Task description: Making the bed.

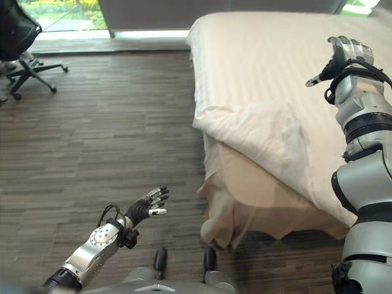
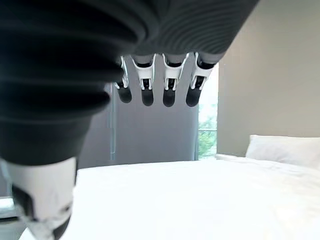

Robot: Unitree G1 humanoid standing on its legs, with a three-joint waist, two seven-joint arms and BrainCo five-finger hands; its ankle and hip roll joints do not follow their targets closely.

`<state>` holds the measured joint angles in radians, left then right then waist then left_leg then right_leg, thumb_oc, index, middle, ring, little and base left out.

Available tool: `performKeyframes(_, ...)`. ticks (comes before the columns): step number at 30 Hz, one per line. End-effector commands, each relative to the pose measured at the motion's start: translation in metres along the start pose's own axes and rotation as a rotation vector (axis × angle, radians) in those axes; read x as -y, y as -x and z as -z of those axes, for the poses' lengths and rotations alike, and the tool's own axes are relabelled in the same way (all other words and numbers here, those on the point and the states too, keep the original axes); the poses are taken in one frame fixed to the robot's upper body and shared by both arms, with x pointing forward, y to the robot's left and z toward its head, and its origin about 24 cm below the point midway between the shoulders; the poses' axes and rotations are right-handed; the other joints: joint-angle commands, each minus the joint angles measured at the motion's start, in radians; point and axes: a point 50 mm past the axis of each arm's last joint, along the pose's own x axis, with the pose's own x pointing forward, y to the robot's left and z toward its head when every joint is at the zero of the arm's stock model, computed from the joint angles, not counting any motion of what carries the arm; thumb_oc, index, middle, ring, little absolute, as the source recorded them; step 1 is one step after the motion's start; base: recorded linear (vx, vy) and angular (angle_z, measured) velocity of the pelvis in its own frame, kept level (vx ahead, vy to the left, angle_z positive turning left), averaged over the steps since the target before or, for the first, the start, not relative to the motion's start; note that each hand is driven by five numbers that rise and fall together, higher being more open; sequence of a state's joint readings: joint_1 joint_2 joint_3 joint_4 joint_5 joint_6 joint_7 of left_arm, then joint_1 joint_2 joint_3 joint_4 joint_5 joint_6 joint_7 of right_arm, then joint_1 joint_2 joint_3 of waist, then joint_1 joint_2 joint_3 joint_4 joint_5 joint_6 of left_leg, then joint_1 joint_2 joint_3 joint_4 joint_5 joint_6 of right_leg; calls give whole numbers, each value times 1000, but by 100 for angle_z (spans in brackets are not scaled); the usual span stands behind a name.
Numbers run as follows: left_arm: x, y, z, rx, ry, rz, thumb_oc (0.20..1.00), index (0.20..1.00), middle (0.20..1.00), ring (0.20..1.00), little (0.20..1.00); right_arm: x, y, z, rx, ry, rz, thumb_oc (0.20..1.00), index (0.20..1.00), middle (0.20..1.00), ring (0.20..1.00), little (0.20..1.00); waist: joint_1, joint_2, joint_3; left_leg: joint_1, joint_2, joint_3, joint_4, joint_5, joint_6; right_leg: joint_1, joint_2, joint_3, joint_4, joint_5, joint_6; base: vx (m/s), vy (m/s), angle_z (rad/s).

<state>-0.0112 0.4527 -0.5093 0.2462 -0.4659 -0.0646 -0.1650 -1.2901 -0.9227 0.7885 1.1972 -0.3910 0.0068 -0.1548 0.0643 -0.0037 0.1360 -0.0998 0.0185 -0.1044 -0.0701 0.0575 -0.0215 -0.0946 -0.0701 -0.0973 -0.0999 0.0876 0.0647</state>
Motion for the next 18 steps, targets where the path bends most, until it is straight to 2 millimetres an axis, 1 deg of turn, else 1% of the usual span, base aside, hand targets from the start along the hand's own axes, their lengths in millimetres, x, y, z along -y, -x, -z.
performKeyframes(1, 5, -11, -33, 128, -100, 60, 1000, 1000, 1000, 1000, 1000, 45, -4, 17, -62, 24, 155, 1000, 1000, 1000, 1000, 1000, 14, -36, 27, -42, -6, -12, -17, 44, -51, 5, -38, 16, 13, 13, 78, -46, 20, 14)
performKeyframes(3, 8, -16, -36, 132, -132, 69, 1000, 1000, 1000, 1000, 1000, 45, -4, 21, -93, -31, 160, 1000, 1000, 1000, 1000, 1000, 18, -31, 43, -74, -9, -14, -17, 52, -53, -26, -37, 14, 13, 20, 79, -20, 9, 5)
performKeyframes(5, 7, -17, -36, 128, -145, 56, 1000, 1000, 1000, 1000, 1000, 40, -3, 25, -126, -73, 149, 1000, 1000, 1000, 1000, 1000, 23, -29, 57, -96, -10, -9, -17, 56, -55, -52, -35, 18, 13, 24, 79, -10, 3, 6)
performKeyframes(7, 4, -18, -34, 124, -133, 31, 1000, 1000, 1000, 1000, 1000, 36, -2, 31, -159, -55, 128, 1000, 1000, 1000, 1000, 1000, 32, -23, 79, -127, -12, -4, -17, 65, -60, -84, -34, 21, 13, 31, 80, -30, -9, -1)
performKeyframes(9, 1, -17, -33, 125, -107, -4, 1000, 1000, 1000, 1000, 1000, 39, -1, 38, -193, -33, 126, 1000, 1000, 1000, 1000, 1000, 39, -10, 109, -166, -15, 0, -17, 75, -65, -128, -35, 25, 13, 40, 81, -74, -1, -8)
performKeyframes(11, -1, -17, -36, 146, -91, -34, 1000, 1000, 1000, 1000, 1000, 38, 1, 48, -226, -2, 118, 1000, 1000, 1000, 1000, 1000, 49, 11, 141, -224, -20, 2, -17, 89, -72, -190, -40, 34, 13, 55, 81, -123, 7, -3)
performKeyframes(12, -1, -21, -38, 165, -49, -78, 1000, 1000, 1000, 1000, 1000, 28, 6, 59, -264, -60, 100, 1000, 1000, 1000, 1000, 1000, 57, 32, 181, -300, -25, 6, -17, 109, -84, -265, -41, 45, 13, 78, 84, -114, -23, -3)
performKeyframes(14, 3, -27, -39, 171, -32, -83, 1000, 1000, 1000, 1000, 1000, 9, 10, 63, -273, -99, 68, 1000, 1000, 1000, 1000, 1000, 58, 38, 202, -348, -21, 10, -17, 121, -91, -311, -41, 51, 13, 87, 88, -54, -39, -22)
performKeyframes(15, 4, -31, -43, 179, -46, -83, 1000, 1000, 1000, 1000, 1000, -4, 12, 61, -256, -76, 34, 1000, 1000, 1000, 1000, 1000, 55, 41, 214, -363, -19, 14, -17, 126, -95, -324, -38, 52, 13, 90, 89, 16, -27, -17)
performKeyframes(16, 8, -34, -45, 184, -69, -65, 1000, 1000, 1000, 1000, 1000, -22, 15, 56, -231, -38, -18, 457, 457, 457, 457, 457, 53, 42, 220, -371, -17, 17, -17, 127, -97, -335, -35, 54, 13, 90, 90, 66, -32, 7)
performKeyframes(17, 22, -40, -43, 178, -83, -3, 1000, 1000, 1000, 1000, 1000, -68, 23, 28, -110, -22, -120, 200, 200, 200, 200, 200, 41, 34, 237, -367, -10, 26, -17, 126, -98, -334, -26, 62, 13, 86, 91, 120, -29, 3)
performKeyframes(18, 25, -42, -40, 171, -70, -3, 1000, 1000, 1000, 1000, 1000, -119, 43, -4, 45, -6, -244, 200, 200, 200, 200, 200, 20, 22, 246, -349, -6, 33, -17, 122, -97, -322, -18, 67, 13, 83, 88, 100, -22, -12)
